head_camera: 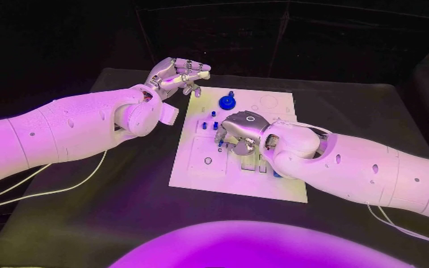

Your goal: Assemble the parts on the task board

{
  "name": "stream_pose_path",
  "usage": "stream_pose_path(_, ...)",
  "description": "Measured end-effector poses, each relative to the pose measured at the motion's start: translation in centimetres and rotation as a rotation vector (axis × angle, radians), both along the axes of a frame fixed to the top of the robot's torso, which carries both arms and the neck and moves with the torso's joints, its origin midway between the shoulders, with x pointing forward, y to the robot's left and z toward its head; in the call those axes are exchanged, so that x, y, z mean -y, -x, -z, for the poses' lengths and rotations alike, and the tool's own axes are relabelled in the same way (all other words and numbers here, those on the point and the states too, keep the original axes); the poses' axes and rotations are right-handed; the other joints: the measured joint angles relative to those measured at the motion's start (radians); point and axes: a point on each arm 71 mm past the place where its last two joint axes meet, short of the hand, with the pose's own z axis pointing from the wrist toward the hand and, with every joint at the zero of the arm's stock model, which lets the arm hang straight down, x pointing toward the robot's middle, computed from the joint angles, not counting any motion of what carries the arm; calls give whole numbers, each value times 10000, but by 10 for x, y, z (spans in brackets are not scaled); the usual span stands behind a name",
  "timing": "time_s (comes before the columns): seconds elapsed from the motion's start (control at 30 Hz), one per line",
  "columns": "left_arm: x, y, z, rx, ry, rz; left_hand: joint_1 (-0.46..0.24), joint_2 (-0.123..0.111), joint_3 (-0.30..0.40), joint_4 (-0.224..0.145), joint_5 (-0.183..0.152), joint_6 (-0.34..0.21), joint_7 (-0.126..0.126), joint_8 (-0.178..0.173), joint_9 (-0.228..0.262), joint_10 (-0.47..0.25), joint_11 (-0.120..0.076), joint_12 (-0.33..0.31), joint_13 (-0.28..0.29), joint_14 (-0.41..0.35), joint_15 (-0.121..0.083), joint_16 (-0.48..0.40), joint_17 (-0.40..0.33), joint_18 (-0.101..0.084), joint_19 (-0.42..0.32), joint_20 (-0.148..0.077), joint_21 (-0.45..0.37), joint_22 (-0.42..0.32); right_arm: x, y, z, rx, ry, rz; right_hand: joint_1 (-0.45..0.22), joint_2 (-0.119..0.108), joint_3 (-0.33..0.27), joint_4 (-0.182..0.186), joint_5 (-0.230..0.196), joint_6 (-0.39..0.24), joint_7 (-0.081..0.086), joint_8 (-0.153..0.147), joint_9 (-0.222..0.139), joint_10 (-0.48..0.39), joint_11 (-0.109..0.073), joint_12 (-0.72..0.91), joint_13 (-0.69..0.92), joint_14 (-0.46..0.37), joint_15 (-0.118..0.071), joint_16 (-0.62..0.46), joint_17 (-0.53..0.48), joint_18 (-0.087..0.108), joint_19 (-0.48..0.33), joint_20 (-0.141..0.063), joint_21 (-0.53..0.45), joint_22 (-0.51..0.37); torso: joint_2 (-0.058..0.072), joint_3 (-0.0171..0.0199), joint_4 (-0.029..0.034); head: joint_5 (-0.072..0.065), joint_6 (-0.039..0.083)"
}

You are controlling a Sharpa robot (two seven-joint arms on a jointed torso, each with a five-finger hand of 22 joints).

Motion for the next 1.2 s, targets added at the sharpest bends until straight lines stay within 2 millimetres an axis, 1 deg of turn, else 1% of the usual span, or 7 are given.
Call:
stream_pose_path(0.1, 0, 0, 0, -5, -3, -1, 0, 0, 0, 0, 0, 0, 0, 0, 0, 0, 0, 0, 0, 0, 0, 0, 0, 0, 0, 0, 0, 0, 0, 1, 0, -21, 27, -25, -2, 2, 0, 0, 0, 0, 0, 0, -1, 0, 0, 0, -2, 0, 0, 0, 0, 0, 0, 0, 0, 4, 0, -1, -1, 2, 0)
stream_pose_path(0.13, 0, 0, 0, -6, -4, -2, 0, 0, 0, 0, 0, 0, 0, 0, 0, 0, 0, 0, 0, 0, 0, 0, 0, -1, 0, 0, 0, 0, 1, 1, 0, -29, 39, -34, -39, 39, 0, 0, 0, -1, -1, 0, -2, 0, 0, 0, -2, 0, 0, 0, 0, 0, 0, 0, 0, 4, -1, -1, -4, 6, 0)
stream_pose_path(0.6, -2, -1, 1, -21, -26, -29, 0, 0, 0, 0, 0, 0, 0, 0, 0, 0, 0, 0, 0, 0, 0, 0, 1, -1, -30, 30, 0, 2, 1, 5, 1, -126, 156, -123, -39, 39, 0, 0, -1, -3, -3, -1, -7, 0, 0, -30, 7, 0, 0, -1, 0, -1, 0, 0, 0, 3, 0, -3, -10, 26, -1)
stream_pose_path(1.2, -2, -1, 1, -19, -27, -34, 0, 0, 1, 0, 0, 0, 0, 0, 1, 0, 0, 0, 0, 1, 0, 0, 2, -1, -30, 30, -39, -8, 0, 6, 8, -209, 341, -154, -39, 38, -1, 1, -2, -16, -16, -3, -9, -1, 1, -36, 3, 0, 0, -2, 0, 0, 0, 0, 0, 1, 2, -7, 6, 64, -1)
